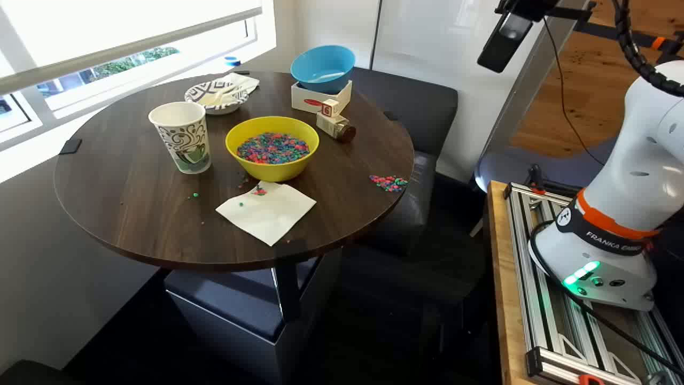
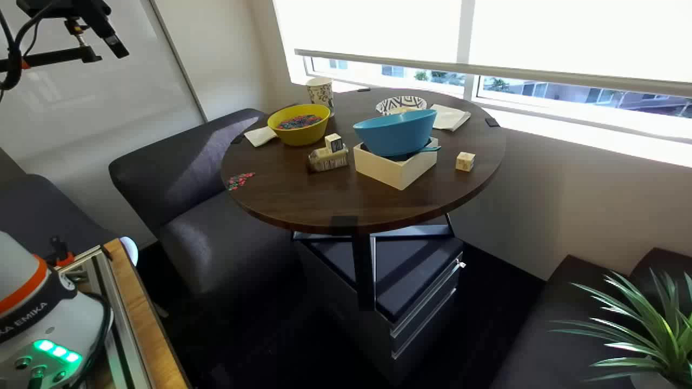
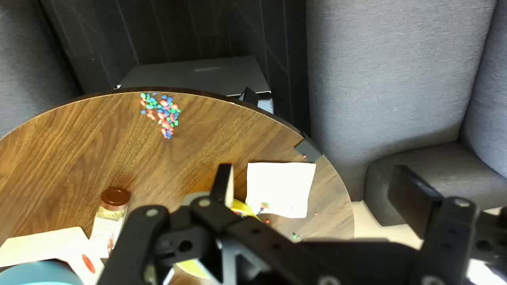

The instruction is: Pick up the styrofoam cup and pour its content in the yellow bowl before putting it down on the table

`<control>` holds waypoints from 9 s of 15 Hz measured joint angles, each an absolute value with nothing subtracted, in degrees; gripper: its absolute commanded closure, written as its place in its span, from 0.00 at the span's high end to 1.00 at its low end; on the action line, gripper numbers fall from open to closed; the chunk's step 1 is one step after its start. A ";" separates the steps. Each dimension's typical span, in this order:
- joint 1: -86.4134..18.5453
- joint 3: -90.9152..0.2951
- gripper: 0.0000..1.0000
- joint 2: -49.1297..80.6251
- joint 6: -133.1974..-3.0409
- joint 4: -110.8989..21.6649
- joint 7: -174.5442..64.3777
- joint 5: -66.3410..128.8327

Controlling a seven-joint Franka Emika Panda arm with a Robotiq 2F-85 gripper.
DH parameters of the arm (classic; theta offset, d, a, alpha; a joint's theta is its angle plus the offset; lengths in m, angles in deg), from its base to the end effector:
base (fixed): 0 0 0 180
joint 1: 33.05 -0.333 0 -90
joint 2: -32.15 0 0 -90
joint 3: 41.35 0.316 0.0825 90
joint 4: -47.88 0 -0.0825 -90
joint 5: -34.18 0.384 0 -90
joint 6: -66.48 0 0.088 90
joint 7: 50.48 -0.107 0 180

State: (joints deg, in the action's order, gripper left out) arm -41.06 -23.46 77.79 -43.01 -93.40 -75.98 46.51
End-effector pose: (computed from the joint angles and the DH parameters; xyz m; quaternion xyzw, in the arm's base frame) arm 0.2937 0.1822 0.5587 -0.9925 0.0540 -0.1030 0.0382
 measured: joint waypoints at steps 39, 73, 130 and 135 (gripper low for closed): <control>-32.22 -22.89 1.00 52.06 -58.23 -80.93 -117.13 43.16; -39.43 -32.52 1.00 18.33 -62.75 -51.20 -125.95 17.87; -50.54 -33.46 0.01 15.46 -13.60 -39.98 -100.94 -3.82; -52.73 -33.15 0.03 8.70 -11.17 -35.12 -94.93 -7.42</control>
State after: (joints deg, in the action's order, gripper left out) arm -52.73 -33.15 8.70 -11.17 -35.12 -94.93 -7.42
